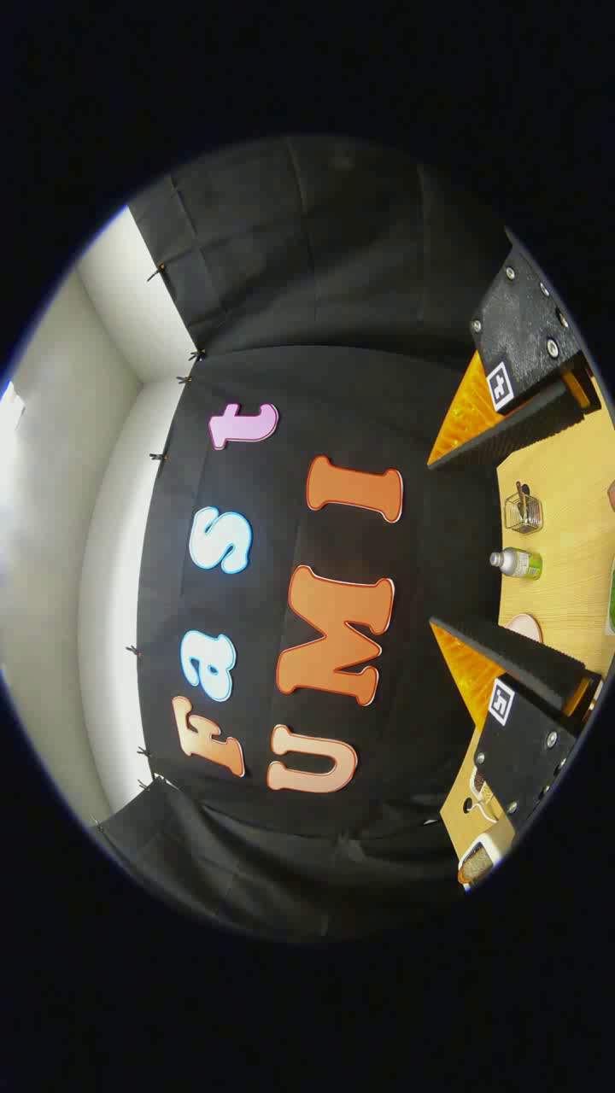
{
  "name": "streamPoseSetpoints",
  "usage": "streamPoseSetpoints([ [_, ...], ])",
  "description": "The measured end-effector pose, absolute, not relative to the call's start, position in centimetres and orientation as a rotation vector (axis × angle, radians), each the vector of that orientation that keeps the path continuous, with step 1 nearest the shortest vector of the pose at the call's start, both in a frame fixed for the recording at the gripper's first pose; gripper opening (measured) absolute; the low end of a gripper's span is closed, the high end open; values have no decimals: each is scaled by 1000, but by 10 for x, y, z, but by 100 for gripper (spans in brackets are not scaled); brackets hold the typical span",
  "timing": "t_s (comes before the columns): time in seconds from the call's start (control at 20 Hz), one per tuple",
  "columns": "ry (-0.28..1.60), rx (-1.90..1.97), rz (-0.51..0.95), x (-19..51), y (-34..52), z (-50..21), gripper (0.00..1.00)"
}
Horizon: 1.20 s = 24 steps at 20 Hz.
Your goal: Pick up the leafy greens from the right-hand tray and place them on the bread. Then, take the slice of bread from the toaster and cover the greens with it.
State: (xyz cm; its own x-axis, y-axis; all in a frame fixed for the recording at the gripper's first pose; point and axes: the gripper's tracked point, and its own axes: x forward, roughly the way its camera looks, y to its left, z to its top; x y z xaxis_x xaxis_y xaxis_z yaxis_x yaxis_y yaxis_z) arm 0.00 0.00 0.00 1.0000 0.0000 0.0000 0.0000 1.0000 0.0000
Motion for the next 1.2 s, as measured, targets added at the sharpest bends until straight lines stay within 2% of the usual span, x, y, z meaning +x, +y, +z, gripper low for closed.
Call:
streamPoseSetpoints([
  [0.8,-18,19,8,-3,10,16,97],
  [1.0,59,3,55,-7,14,-16,97],
  [1.2,240,-5,129,-20,27,-89,97],
])
